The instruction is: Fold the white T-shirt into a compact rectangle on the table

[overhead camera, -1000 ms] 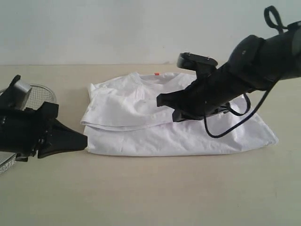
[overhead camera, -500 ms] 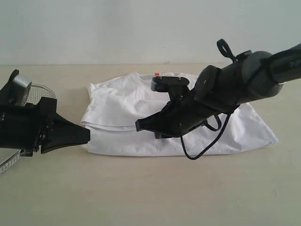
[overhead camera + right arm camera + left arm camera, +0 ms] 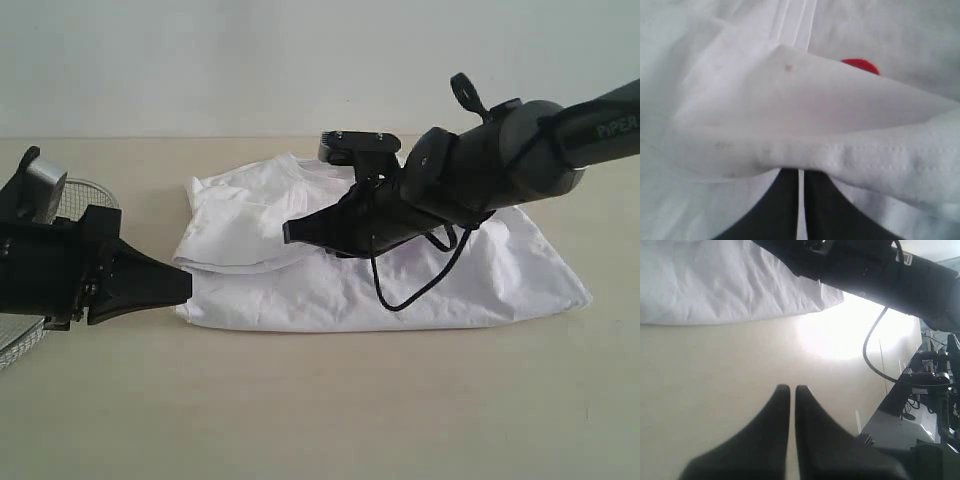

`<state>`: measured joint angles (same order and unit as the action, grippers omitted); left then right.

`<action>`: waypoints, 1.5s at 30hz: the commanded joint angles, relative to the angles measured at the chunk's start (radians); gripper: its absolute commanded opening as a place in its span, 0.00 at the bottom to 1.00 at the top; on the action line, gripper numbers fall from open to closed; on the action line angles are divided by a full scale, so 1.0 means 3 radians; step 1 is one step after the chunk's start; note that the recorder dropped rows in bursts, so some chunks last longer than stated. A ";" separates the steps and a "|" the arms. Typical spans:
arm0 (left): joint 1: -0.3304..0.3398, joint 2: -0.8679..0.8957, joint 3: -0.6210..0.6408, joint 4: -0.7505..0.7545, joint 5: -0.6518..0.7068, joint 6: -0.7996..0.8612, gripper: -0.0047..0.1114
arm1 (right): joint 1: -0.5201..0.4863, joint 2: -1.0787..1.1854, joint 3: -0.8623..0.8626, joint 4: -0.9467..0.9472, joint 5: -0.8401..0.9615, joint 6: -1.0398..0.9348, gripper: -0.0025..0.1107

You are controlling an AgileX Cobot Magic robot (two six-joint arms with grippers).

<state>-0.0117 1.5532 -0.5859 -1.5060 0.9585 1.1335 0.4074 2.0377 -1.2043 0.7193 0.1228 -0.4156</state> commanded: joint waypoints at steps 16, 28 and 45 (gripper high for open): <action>0.0001 -0.0019 0.0017 0.0025 -0.0003 0.0032 0.08 | -0.0632 0.0454 -0.1637 0.0011 0.0425 0.0092 0.02; 0.0007 -0.0019 0.0017 0.0025 -0.0107 0.0086 0.08 | -0.0595 0.0454 -0.1488 0.0012 0.1833 0.0182 0.16; 0.0007 -0.0019 0.0017 0.0101 -0.0443 0.0086 0.08 | -0.0473 0.0565 -0.1442 0.0614 0.2288 0.0731 0.41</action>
<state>-0.0117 1.5532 -0.5859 -1.4792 0.8380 1.1532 0.2447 2.1877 -1.6403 0.8977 0.7778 -0.1987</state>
